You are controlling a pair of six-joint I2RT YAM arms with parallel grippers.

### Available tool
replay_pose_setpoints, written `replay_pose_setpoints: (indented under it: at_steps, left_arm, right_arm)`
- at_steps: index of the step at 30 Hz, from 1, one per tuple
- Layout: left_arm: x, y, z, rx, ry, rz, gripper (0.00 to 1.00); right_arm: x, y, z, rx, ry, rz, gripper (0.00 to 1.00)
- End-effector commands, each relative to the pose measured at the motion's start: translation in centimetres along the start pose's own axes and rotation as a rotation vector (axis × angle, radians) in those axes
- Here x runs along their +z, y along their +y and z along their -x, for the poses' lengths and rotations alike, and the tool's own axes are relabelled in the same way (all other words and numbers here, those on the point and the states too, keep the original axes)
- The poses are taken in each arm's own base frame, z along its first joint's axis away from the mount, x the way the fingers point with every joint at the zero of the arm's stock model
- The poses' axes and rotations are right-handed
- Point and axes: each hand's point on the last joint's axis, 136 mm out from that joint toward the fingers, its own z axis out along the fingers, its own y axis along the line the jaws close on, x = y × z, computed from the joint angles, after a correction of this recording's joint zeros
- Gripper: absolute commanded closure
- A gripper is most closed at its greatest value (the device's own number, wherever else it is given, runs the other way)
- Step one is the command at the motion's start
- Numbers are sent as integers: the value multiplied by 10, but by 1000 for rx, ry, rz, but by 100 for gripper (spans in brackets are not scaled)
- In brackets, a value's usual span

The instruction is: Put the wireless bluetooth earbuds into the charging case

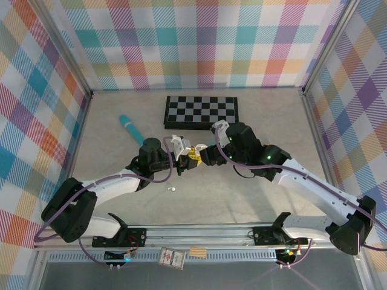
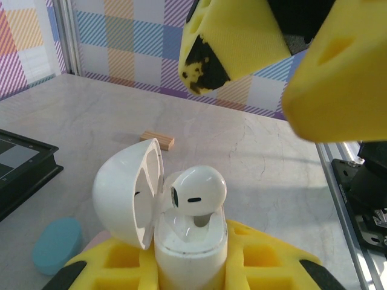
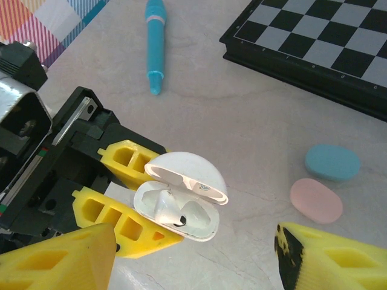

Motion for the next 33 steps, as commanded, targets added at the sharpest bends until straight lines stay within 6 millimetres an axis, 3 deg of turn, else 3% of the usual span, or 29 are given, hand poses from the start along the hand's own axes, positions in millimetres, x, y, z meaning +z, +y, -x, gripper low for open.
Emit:
replay_pose_setpoints:
  at_steps: [1, 6, 12, 25, 28, 33]
  left_arm:
    - [-4, -1, 26, 46, -65, -1, 98]
    - [-4, -2, 28, 45, -68, -4, 98]
    - [-7, -1, 33, 46, -88, 0, 98]
    - [-11, 0, 37, 53, -105, 10, 98]
    - [-12, 1, 35, 49, -102, 14, 98]
    - [-11, 1, 34, 48, -100, 12, 98]
  right_arm:
    - [10, 6, -3, 10, 20, 34, 29]
    - [19, 0, -7, 13, 56, 3, 29]
    - [21, -22, -16, 43, 83, -69, 31]
    - [-8, -52, -19, 58, 61, -163, 31]
    - [-14, -44, -14, 50, 41, -119, 32]
    - [-15, -8, -6, 9, 12, 87, 26]
